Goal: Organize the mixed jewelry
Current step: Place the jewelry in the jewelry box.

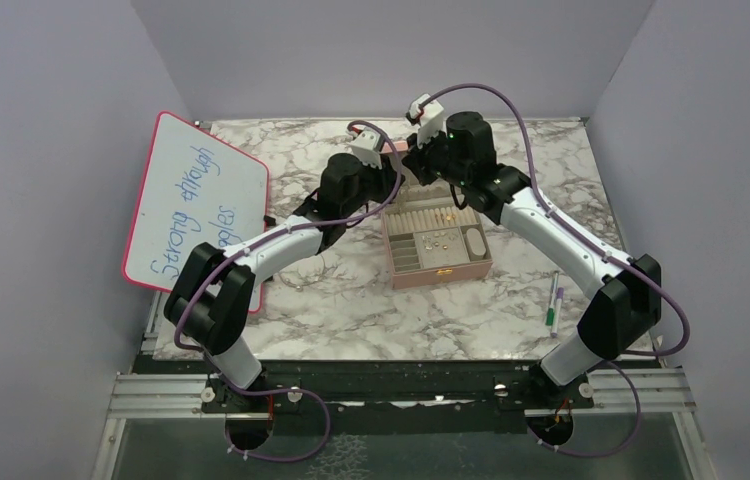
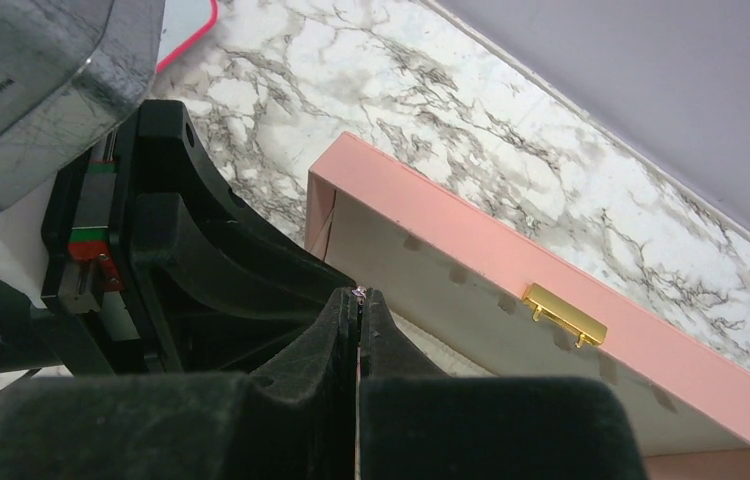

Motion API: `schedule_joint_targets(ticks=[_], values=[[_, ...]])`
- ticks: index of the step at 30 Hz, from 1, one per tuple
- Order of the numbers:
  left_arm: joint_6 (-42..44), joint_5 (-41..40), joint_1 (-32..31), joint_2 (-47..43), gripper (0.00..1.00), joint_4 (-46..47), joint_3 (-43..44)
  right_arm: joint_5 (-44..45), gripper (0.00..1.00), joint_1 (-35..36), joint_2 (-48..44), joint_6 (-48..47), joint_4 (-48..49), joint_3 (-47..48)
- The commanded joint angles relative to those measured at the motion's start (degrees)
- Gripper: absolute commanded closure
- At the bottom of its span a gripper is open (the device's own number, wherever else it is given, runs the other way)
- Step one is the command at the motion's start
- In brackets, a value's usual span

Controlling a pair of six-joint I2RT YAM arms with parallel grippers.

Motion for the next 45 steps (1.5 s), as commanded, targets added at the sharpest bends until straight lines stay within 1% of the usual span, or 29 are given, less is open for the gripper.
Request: schedule_joint_targets(ticks=[1, 5, 7, 13, 18, 26, 28, 31, 32, 33, 41, 43, 45], values=[[0.7, -0.4, 0.1, 0.3, 0.75, 2.9, 2.1, -2.2, 0.98, -0.7, -1.6, 0.8, 2.3, -0.1], [1.0, 0.9, 0.1, -0.8, 0.72, 3.1, 2.0, -2.7, 0.98, -1.0, -1.5, 1.1, 2.4, -0.2], [1.1, 0.2, 0.1, -1.7, 0.7, 3.2, 1.4, -3.0, 0.98, -1.1, -1.7, 1.3, 2.6, -0.4], [0.2, 0.0, 0.1, -1.2, 0.69, 5.0, 1.3, -4.8, 0.98, -1.5, -1.5, 2.5, 3.3, -0.8], [-1.7, -2.4, 0.1, 0.1, 0.69, 6.1, 2.1, -7.6, 0.98, -2.3, -1.7, 4.5, 4.0, -1.1], [-2.2, -1.4, 0.1, 0.3, 0.7, 9.0, 1.9, -9.9, 0.98, -3.5, -1.7, 6.4, 4.6, -1.9], [-2.1, -1.1, 0.1, 0.2, 0.73, 10.0, 1.5, -10.3, 0.98, -3.7, -1.5, 6.7, 4.7, -2.1], [-1.8, 1.3, 0.2, 0.5, 0.92, 11.6, 1.3, -10.4, 0.97, -3.9, -1.6, 7.2, 4.7, -2.4], [-1.8, 1.7, 0.2, 0.5, 0.98, 12.0, 1.3, -10.4, 0.96, -4.0, -1.6, 7.4, 4.7, -2.5], [-1.8, 1.9, 0.3, 0.6, 1.0, 12.1, 1.3, -10.4, 0.93, -4.0, -1.7, 7.7, 4.8, -2.7], [-4.4, 2.5, 1.7, 0.1, 1.0, 12.1, 0.8, -10.3, 0.68, -5.0, -4.5, 11.4, 9.2, -8.0], [-4.8, 3.1, 1.8, -0.2, 1.0, 12.1, 0.7, -10.1, 0.65, -5.0, -4.9, 11.0, 10.5, -9.7], [-5.1, 3.5, 2.0, -0.6, 1.0, 12.1, 0.6, -9.1, 0.63, -5.0, -5.3, 10.7, 13.6, -11.6]])
